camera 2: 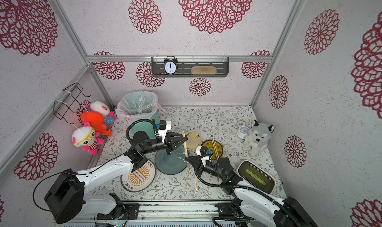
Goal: Remove the packaging of disposable chopsticks
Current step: Remove the packet bag from the disposable chopsticks.
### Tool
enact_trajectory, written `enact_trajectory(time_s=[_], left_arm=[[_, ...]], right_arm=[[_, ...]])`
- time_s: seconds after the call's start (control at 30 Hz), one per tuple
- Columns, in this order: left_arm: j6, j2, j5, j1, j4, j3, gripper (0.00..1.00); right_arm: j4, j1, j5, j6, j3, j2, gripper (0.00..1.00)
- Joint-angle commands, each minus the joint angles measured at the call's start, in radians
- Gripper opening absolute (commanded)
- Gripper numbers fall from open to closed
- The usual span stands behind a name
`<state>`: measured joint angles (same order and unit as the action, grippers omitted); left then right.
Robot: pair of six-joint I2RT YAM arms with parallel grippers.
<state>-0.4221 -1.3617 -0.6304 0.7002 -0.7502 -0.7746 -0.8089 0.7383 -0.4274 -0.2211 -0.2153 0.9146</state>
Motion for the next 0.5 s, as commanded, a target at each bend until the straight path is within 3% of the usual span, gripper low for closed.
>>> enact_trajectory(time_s=[0.0,0.23,0.27,0.3,0.33,0.47], left_arm=[[-0.015,-0.011,-0.012,0.002,-0.015,0.028,0.18],[-0.07,-0.054,-0.034,0.025,-0.148,0.156,0.23],[-0.062,-0.057,-0.037,0.029,-0.138,0.164,0.19],[-0.054,-0.058,-0.027,0.034,-0.121,0.172,0.07],[-0.049,-0.061,-0.017,0.039,-0.114,0.175,0.0],[-0.068,-0.104,-0.014,0.058,-0.167,0.202,0.0]], right_arm=[[-0.091,0.003,-0.01,0.013,0.0,-0.012,0.0],[-0.117,0.003,-0.042,0.017,-0.065,-0.005,0.0],[-0.12,0.001,-0.049,0.017,-0.075,-0.002,0.0],[-0.126,0.001,-0.056,0.016,-0.083,0.005,0.0],[-0.127,0.001,-0.06,0.017,-0.093,0.01,0.0],[-0.152,0.001,-0.066,0.012,-0.109,0.046,0.0]])
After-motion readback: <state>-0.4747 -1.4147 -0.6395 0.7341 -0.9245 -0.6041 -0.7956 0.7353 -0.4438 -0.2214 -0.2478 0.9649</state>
